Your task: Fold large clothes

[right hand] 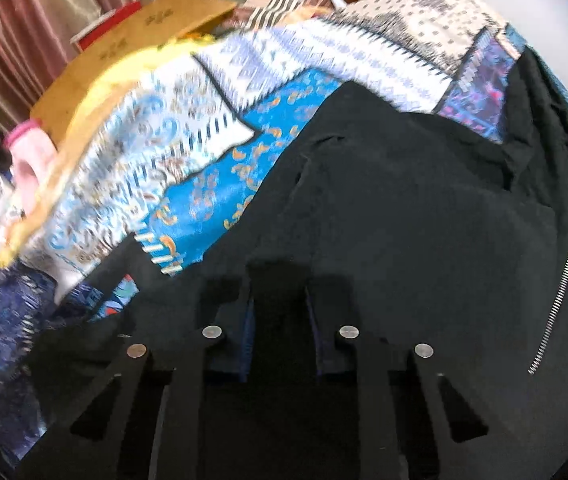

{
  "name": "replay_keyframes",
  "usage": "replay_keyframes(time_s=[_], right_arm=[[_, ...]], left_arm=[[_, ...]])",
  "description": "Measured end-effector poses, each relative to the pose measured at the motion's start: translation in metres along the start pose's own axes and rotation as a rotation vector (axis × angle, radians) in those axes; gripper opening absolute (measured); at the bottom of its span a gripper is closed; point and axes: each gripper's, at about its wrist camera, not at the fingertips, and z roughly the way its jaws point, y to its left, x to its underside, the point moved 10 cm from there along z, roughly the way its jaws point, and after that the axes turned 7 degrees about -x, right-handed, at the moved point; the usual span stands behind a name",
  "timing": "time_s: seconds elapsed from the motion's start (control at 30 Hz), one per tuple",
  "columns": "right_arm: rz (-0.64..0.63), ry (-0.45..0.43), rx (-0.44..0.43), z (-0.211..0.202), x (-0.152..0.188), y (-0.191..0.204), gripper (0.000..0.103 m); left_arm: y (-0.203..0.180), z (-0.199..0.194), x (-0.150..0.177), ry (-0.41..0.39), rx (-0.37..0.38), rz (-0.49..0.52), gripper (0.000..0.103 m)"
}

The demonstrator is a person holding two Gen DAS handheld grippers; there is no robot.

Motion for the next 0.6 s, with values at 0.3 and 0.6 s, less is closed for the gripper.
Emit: replay_keyframes(time_s=[0.3, 0.6], right_arm=[[0.101, -0.216, -0.003, -0.098, -0.007, -0.035, 0.015], [0.214, -0.455, 0.075, -0.204, 0.013, -0.093, 0.014]], left_arm=[[-0.024, -0.031, -0.015, -0.061, 0.039, 0.019, 0.088], [-0.052, -0.049, -0.023, -0.088, 0.065, 0.033, 0.089]])
